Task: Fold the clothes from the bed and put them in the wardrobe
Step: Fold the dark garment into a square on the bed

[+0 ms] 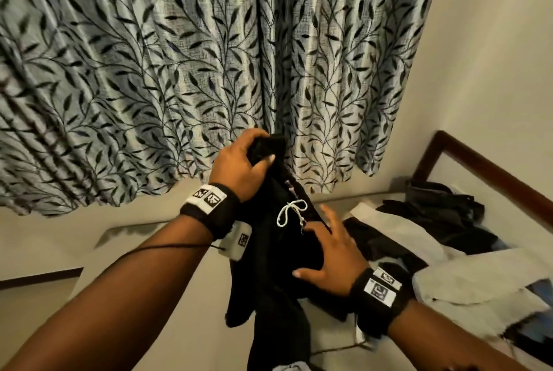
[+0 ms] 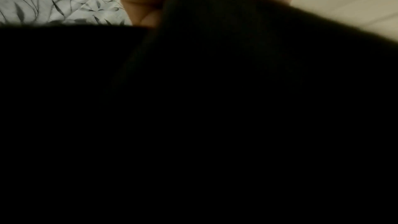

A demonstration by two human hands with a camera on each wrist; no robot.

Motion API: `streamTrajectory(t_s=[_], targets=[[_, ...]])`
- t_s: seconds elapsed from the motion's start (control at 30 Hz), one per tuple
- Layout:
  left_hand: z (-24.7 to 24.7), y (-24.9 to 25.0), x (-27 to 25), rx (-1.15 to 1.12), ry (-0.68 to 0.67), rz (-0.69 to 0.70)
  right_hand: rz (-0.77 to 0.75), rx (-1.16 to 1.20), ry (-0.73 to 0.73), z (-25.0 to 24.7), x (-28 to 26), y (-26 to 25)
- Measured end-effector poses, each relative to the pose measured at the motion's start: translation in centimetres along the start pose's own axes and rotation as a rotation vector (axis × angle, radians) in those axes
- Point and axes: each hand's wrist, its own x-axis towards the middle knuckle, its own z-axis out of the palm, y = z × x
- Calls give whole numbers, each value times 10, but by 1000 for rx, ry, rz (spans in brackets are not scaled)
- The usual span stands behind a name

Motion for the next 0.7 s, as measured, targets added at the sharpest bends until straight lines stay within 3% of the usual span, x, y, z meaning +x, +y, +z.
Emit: streamTrajectory(t_s=[0.1, 0.27, 0.4, 0.53, 0.63, 0.7], targets=[[-8, 1, 3, -82, 60, -86, 170, 112, 28, 33, 18, 31], [-51, -9, 9, -291, 220, -281, 139, 141, -41, 34, 53, 52], [-83, -8, 4, -385, 215, -248, -3, 266, -55, 15, 73, 16], [-96, 8, -4, -427, 274, -178, -106, 293, -96, 46, 92, -31], [-114, 13, -9, -539, 321, -170, 38, 124, 97, 61, 102, -43], [-129, 11, -12, -604, 341, -162, 104, 134, 238, 55, 107, -45]])
